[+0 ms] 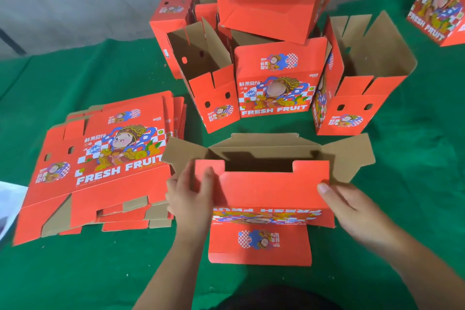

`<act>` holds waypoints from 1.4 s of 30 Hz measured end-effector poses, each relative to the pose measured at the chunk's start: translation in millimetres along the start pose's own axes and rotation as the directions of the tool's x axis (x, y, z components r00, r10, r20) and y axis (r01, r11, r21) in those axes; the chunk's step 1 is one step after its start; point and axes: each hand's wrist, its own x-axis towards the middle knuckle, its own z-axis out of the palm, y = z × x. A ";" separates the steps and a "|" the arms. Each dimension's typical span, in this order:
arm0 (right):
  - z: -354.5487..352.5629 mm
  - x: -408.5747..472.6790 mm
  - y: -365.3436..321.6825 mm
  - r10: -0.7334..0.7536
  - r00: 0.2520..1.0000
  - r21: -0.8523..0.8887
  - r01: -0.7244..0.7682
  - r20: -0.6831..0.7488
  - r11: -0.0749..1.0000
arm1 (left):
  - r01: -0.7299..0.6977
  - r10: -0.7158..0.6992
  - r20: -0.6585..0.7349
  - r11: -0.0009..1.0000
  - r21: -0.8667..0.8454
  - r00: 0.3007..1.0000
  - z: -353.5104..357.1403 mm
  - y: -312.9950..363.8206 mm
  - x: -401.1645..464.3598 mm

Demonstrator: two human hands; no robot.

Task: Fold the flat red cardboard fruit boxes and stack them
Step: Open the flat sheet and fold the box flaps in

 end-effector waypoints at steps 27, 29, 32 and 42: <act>40.0 28.4 -27.5 -0.544 0.839 -0.491 0.480 0.015 0.727 | -0.569 0.605 0.039 0.723 0.391 0.795 17.1 -7.0 -13.2; 42.1 52.9 -38.4 -0.324 0.943 -0.392 0.329 0.082 0.859 | -0.574 0.605 0.043 0.727 0.376 0.795 17.7 -8.2 -13.9; 45.1 83.8 -44.0 -0.168 0.985 -0.345 0.148 -0.028 0.927 | -0.608 0.599 0.163 0.688 0.395 0.784 15.6 -10.2 -14.9; 47.5 39.8 -42.1 -0.596 0.695 -0.547 0.339 -0.403 0.766 | -0.432 0.374 0.218 0.743 0.512 0.902 23.9 14.0 9.0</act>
